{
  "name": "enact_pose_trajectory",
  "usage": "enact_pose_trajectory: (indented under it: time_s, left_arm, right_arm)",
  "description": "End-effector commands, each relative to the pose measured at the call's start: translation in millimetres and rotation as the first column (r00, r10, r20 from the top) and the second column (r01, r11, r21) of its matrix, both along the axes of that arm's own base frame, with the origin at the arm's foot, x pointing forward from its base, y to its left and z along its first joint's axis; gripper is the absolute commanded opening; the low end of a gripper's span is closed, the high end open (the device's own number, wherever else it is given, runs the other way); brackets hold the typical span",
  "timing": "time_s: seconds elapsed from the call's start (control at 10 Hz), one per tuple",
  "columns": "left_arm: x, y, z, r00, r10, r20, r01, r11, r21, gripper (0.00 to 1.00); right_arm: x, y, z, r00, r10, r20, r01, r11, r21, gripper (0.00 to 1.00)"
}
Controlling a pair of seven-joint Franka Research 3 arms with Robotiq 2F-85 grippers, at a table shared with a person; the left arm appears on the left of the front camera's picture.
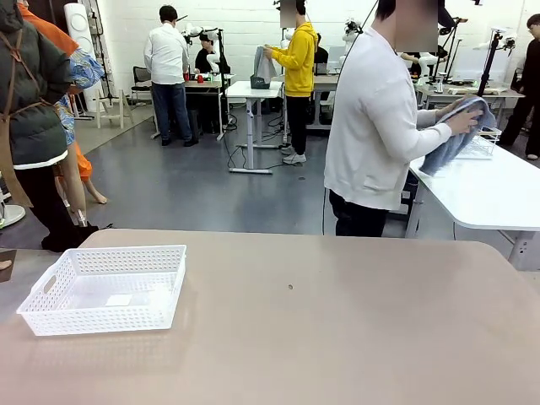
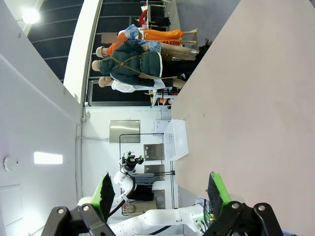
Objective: Clean and organize the cups into the basket.
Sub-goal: Pick up the Organizing basket and move it to the center of the table, then pick up the Reusable plastic cup from the right side of the table and place it inside the Organizing basket.
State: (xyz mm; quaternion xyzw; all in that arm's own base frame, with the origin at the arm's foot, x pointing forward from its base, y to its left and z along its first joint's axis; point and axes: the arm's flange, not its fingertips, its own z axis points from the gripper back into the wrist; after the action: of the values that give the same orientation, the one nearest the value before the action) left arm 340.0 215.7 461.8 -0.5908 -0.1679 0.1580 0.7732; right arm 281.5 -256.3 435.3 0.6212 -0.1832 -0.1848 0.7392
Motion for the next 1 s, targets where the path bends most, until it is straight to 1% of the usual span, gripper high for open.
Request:
enact_pose_trajectory:
  time_s: [0.0, 0.9]
  left_arm:
    - [0.6, 1.5, 0.7, 1.000, -0.008, 0.017, 0.008, 1.000, -0.008, 1.00]
    - [0.6, 1.5, 0.7, 1.000, -0.008, 0.017, 0.008, 1.000, -0.008, 1.00]
  right_arm:
    - [0.4, -1.3, 0.5, 1.000, -0.005, 0.006, 0.005, 1.000, 0.001, 1.00]
    - [0.4, -1.3, 0.5, 1.000, -0.005, 0.006, 0.005, 1.000, 0.001, 1.00]
